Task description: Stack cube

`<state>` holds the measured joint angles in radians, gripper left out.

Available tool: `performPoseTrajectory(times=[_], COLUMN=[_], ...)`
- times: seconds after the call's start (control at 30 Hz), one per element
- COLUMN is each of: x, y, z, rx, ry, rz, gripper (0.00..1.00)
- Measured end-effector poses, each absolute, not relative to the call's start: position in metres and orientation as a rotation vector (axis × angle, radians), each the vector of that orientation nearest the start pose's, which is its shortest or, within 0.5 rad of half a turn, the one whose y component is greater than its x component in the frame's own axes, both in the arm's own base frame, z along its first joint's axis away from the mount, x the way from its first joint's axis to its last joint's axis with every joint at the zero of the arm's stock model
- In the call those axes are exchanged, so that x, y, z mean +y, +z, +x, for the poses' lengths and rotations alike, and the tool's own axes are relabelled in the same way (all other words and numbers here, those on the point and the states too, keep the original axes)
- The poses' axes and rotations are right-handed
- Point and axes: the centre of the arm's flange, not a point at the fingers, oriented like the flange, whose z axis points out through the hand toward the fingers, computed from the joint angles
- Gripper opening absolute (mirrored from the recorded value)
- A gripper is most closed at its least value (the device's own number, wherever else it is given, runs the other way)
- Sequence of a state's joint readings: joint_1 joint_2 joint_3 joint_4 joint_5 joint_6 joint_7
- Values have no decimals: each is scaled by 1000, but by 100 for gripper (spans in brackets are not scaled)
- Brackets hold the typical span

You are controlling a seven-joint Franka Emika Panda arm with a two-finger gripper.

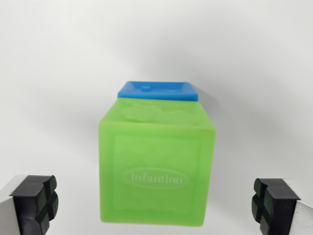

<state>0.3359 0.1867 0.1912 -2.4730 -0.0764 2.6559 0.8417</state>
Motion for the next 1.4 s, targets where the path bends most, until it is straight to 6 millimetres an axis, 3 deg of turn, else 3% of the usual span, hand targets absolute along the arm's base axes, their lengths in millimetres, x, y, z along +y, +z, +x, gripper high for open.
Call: performPoseTrajectory(times=[1.4], x=[245], y=[392], z=[411], rx=[391], ry=[-7], rz=[-3119], gripper=[100])
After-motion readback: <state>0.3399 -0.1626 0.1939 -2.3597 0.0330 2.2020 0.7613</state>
